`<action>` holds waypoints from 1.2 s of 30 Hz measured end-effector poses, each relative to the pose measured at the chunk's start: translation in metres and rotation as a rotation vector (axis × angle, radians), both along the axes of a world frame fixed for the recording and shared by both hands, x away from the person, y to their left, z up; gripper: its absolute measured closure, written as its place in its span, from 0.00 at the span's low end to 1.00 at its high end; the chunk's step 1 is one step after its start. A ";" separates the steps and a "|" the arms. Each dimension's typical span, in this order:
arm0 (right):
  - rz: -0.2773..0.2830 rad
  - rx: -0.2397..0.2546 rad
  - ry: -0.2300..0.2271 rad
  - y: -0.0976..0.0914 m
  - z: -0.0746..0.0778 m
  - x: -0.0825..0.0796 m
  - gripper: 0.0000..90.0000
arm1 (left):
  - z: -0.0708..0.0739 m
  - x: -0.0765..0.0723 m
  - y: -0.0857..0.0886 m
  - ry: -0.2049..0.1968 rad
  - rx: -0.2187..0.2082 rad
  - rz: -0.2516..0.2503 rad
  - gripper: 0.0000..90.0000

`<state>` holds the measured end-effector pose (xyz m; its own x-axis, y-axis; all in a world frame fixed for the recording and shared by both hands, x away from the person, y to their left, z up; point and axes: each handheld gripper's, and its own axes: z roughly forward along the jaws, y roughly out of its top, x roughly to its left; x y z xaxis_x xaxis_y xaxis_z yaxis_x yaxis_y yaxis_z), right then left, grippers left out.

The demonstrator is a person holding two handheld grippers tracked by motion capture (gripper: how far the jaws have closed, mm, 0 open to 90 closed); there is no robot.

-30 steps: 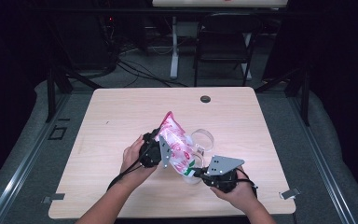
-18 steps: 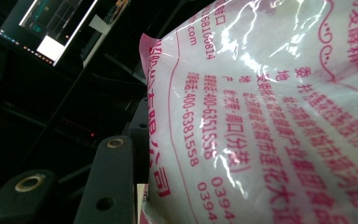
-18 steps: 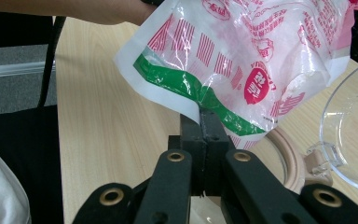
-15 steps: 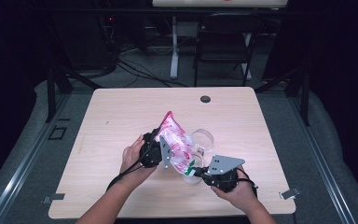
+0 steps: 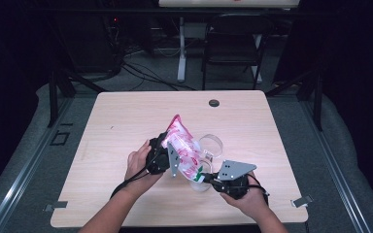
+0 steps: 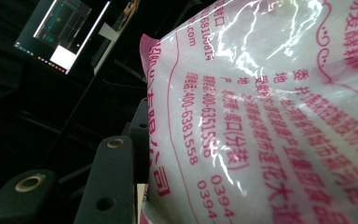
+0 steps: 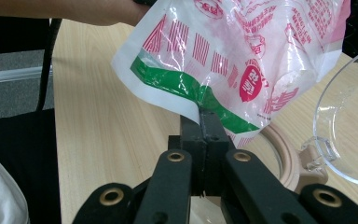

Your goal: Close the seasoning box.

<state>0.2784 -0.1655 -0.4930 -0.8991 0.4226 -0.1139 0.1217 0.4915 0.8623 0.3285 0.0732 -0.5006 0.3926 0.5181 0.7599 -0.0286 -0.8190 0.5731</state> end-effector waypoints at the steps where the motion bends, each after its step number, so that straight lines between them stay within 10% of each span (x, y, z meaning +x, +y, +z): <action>1: 0.000 0.000 0.000 0.000 0.000 0.000 1.00 | 0.000 0.000 0.000 0.000 0.000 0.000 0.66; 36: -0.035 -0.016 0.014 -0.004 -0.006 0.005 1.00 | 0.002 -0.005 -0.003 -0.061 0.042 -0.006 0.66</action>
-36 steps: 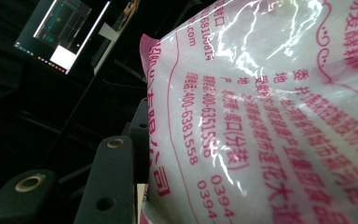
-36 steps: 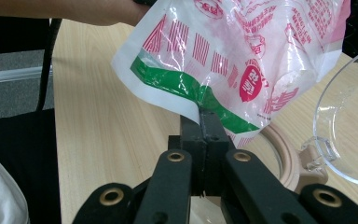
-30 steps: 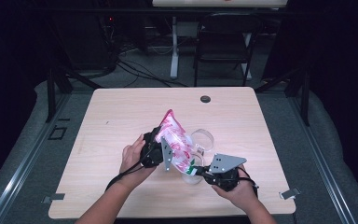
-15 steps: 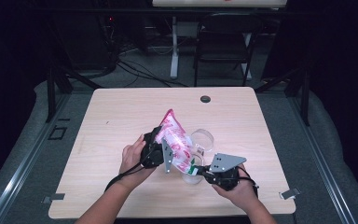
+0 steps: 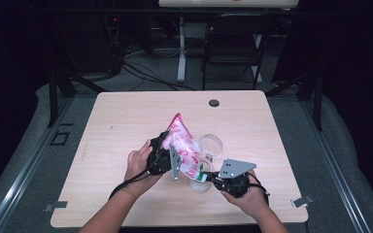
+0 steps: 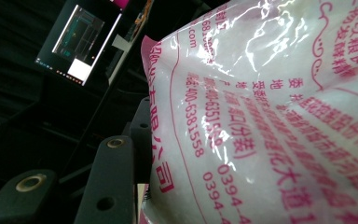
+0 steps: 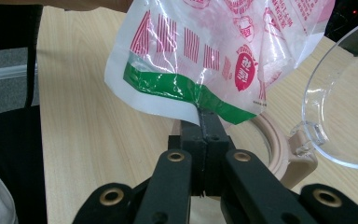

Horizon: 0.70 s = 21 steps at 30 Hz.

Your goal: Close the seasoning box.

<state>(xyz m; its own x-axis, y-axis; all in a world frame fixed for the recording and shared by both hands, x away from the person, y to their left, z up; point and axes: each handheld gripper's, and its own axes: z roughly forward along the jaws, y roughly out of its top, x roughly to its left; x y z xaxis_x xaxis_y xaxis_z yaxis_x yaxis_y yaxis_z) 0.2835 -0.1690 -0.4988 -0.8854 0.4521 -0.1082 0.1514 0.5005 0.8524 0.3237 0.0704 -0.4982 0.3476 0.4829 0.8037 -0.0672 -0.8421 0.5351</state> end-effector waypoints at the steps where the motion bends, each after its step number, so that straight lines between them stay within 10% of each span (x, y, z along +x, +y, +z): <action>1: -0.001 0.003 -0.003 0.000 0.000 0.000 1.00 | 0.000 0.000 0.000 0.000 0.003 0.000 0.66; 21: -0.001 0.004 -0.002 0.001 -0.001 0.000 1.00 | 0.002 -0.001 0.000 -0.004 -0.003 0.002 0.66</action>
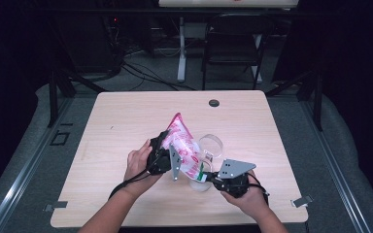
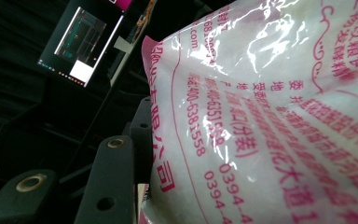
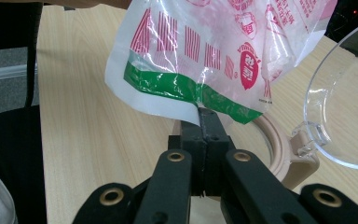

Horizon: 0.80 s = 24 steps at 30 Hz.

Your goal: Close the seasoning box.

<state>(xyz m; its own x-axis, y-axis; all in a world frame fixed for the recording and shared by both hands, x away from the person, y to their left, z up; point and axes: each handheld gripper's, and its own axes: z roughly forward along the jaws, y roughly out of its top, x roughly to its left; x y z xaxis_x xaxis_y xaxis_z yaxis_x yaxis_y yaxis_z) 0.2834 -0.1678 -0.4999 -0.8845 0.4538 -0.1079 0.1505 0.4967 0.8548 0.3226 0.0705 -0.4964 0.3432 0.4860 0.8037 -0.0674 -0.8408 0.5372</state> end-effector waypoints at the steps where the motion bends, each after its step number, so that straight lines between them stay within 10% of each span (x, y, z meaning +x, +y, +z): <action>1: 0.001 -0.001 0.000 0.000 0.000 0.000 1.00 | 0.000 0.000 0.000 -0.001 0.003 -0.001 0.66; 24: -0.002 -0.001 0.000 0.000 -0.001 0.001 1.00 | 0.003 0.000 -0.001 -0.012 0.026 -0.002 0.66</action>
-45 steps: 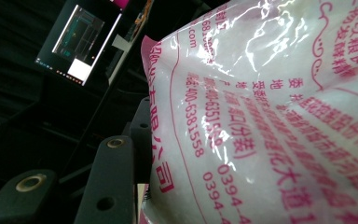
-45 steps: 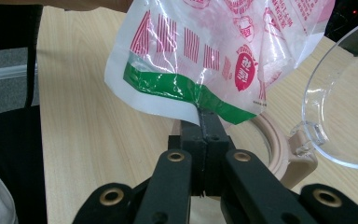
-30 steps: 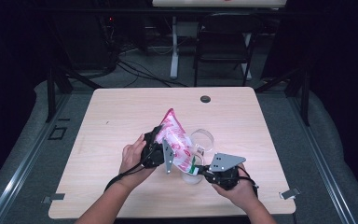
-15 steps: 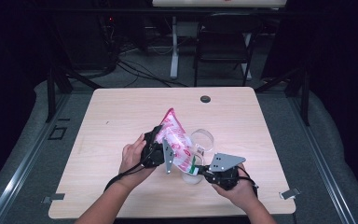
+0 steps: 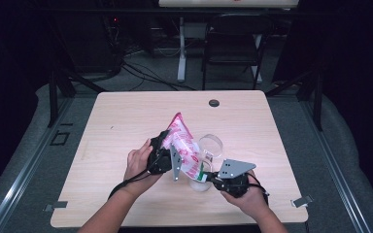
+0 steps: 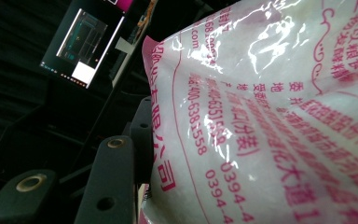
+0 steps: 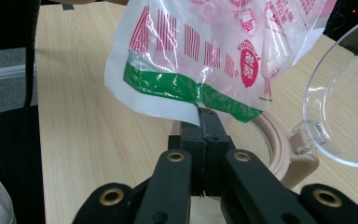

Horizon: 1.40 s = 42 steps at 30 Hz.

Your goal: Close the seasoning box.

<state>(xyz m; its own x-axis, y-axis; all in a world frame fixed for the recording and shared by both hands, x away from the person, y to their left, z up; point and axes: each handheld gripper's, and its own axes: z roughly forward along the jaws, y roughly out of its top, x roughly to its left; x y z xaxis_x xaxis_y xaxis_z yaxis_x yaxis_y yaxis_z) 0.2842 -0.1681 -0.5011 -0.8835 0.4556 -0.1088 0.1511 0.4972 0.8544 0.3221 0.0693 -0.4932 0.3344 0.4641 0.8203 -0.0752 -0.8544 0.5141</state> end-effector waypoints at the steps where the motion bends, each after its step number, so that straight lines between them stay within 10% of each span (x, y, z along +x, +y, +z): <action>1: 0.000 0.000 0.000 0.000 0.000 0.000 1.00 | 0.000 0.000 0.000 -0.001 0.002 0.000 0.66; 42: -0.011 0.006 -0.003 -0.001 -0.002 0.001 1.00 | 0.006 -0.003 -0.004 -0.025 0.102 0.014 0.66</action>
